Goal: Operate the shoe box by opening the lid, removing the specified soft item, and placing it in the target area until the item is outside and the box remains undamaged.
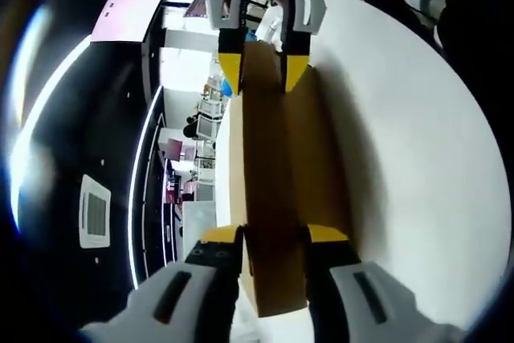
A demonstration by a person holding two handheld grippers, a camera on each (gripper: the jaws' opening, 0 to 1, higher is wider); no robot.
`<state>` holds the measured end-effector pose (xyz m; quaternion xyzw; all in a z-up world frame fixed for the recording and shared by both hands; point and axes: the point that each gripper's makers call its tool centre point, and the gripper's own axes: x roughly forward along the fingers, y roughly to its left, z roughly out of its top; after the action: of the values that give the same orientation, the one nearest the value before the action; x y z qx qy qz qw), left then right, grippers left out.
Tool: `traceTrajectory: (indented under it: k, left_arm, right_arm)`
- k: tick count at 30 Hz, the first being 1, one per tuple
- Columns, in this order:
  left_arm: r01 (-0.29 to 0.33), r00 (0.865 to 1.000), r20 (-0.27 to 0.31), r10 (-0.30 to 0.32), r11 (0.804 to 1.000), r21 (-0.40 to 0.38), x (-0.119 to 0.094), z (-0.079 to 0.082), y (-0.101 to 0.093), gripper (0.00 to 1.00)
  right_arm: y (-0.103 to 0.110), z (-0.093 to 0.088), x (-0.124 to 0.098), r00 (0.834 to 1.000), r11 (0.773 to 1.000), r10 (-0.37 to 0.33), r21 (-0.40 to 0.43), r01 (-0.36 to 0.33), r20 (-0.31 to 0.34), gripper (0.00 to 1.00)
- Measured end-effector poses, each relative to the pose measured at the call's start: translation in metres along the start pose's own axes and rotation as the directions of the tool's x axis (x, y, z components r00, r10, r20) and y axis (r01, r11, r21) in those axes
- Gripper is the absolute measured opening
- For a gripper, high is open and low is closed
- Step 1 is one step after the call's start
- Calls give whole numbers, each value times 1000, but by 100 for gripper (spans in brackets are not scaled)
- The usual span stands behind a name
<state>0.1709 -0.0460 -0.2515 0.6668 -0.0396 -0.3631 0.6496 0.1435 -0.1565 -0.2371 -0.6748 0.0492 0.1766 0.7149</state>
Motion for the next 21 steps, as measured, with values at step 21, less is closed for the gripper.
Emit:
traceTrajectory:
  k: [21]
  left_arm:
    - [-21,1000,0,21,1000,2,1,0,-6,30]
  right_arm:
    - [23,-27,5,999,999,30,15,-29,-32,33]
